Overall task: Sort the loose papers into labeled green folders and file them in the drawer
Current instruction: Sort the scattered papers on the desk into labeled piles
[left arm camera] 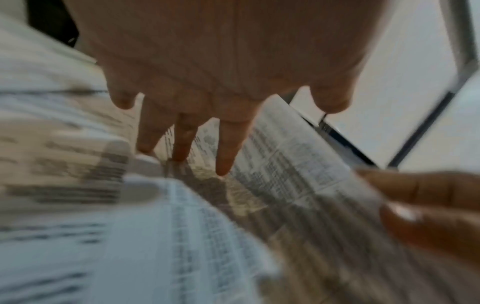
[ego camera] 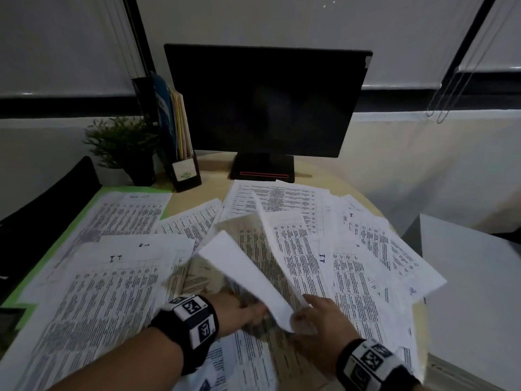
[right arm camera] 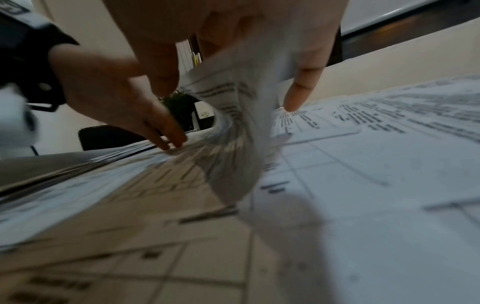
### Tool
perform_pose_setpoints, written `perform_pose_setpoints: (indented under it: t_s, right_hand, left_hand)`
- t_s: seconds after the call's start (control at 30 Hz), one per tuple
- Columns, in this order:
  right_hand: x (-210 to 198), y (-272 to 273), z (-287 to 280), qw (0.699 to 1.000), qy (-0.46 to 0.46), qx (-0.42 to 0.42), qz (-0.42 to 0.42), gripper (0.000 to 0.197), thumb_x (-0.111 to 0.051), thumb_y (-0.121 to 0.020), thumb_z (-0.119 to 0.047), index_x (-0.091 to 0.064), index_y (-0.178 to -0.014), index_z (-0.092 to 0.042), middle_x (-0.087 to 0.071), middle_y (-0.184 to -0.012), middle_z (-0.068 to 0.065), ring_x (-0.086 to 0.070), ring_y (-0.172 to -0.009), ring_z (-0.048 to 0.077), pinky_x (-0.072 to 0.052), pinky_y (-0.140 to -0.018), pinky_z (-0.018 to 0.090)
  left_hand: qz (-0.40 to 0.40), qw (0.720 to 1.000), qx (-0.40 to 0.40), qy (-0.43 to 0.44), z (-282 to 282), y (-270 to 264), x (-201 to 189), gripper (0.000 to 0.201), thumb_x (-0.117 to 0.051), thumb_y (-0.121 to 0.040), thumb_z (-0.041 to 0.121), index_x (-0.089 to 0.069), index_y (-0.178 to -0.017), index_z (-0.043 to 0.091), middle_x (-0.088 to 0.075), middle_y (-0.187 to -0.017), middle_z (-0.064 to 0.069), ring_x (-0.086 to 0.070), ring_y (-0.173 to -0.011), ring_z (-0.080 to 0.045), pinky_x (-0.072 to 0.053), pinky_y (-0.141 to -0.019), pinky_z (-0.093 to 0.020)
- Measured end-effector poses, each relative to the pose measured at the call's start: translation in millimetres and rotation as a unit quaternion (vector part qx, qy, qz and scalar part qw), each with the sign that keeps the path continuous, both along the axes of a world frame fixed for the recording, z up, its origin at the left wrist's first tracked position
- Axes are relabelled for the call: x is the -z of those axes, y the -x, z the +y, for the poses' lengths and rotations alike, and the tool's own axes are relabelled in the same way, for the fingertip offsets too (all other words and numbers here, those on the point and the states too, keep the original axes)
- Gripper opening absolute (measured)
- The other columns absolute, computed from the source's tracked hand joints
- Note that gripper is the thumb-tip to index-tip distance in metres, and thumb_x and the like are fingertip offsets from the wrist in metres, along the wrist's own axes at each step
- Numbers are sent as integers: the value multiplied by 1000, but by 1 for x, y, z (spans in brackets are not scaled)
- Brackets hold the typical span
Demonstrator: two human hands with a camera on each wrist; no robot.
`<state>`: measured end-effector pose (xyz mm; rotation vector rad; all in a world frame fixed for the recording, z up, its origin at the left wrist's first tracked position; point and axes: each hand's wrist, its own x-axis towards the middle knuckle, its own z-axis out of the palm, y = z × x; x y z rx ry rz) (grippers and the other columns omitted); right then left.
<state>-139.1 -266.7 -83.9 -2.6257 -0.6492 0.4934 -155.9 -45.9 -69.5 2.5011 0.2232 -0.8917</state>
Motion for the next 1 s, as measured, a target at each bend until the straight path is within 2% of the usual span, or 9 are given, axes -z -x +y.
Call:
perform_pose_setpoints:
  t_s: [0.13, 0.23, 0.3, 0.4, 0.57, 0.67, 0.77, 0.87, 1.0]
  right_hand:
    - [-4, 6, 10, 999, 14, 0, 30, 51, -37, -59, -69, -68, -80, -34, -62, -88, -23, -65, -69, 1, -54, -43, 23]
    - [-13, 10, 9, 993, 15, -117, -28, 47, -47, -73, -59, -59, -111, -34, -60, -104, -24, -64, -89, 0, -59, -66, 38]
    - [-15, 2, 7, 988, -55, -123, 79, 37, -54, -82, -50, -61, -116, -38, -59, -115, -18, -56, -108, 3, -42, -97, 20]
    - [-7, -9, -1, 979, -168, 90, 65, 31, -46, -81, -55, -58, -102, -34, -52, -107, -11, -51, -103, 10, -37, -82, 12]
    - [0, -27, -5, 955, -20, 281, 96, 76, -64, -85, -41, -24, -143, -13, -37, -139, 9, -46, -122, 26, -44, -98, 34]
    - [-4, -33, -2, 934, -62, 306, 174, 65, -69, -84, -26, -32, -135, -14, -56, -112, 1, -60, -86, 14, -48, -58, 16]
    - [-8, -39, -5, 949, -59, 299, 86, 38, -64, -87, -17, -41, -117, -19, -51, -76, -11, -51, -60, 1, -34, -42, 13]
    - [-18, -40, -6, 958, -63, 276, 39, 34, -61, -89, -16, -34, -108, -25, -54, -71, -10, -50, -57, 1, -30, -43, 15]
    - [-33, -38, -5, 971, -7, 237, 6, 9, -48, -97, -21, -40, -100, -18, -51, -70, -6, -51, -62, 13, -33, -46, 21]
  left_hand:
    - [20, 972, -153, 179, -14, -13, -1, 104, -34, -63, 94, -49, -139, 25, -44, -146, -1, -42, -133, -20, -29, -112, -35]
    - [-61, 956, -223, 181, -17, -17, -1, 45, -57, -87, 56, -62, -115, 21, -59, -115, 7, -55, -102, -14, -41, -92, -23]
    - [-95, 955, -244, 140, -16, -20, 4, 15, -59, -91, 32, -57, -99, 19, -59, -100, 2, -53, -89, -16, -44, -85, -26]
    - [-82, 953, -267, 121, -13, -21, 4, 12, -59, -91, 25, -56, -91, 14, -61, -88, -1, -56, -86, -22, -46, -80, -27]
    - [-67, 969, -234, 50, -15, -15, 1, 24, -55, -92, 31, -54, -76, 13, -59, -81, -3, -56, -80, -22, -42, -72, -24]
    - [-79, 964, -246, 61, -18, -10, 1, 29, -56, -92, 30, -51, -67, 16, -59, -78, -2, -57, -81, -21, -40, -69, -22]
    - [-161, 934, -299, 108, -18, -5, 1, 13, -62, -89, 20, -62, -99, 12, -66, -104, -6, -56, -88, -18, -43, -77, -22]
    - [-276, 898, -309, 147, -13, -2, -4, 73, -69, -82, 8, -30, -143, 18, -56, -124, 3, -56, -101, -17, -46, -92, -29]
    - [-382, 889, -217, 129, -12, -11, -11, 80, -65, -83, 0, -29, -143, 39, -35, -136, 13, -39, -117, -3, -31, -100, -20]
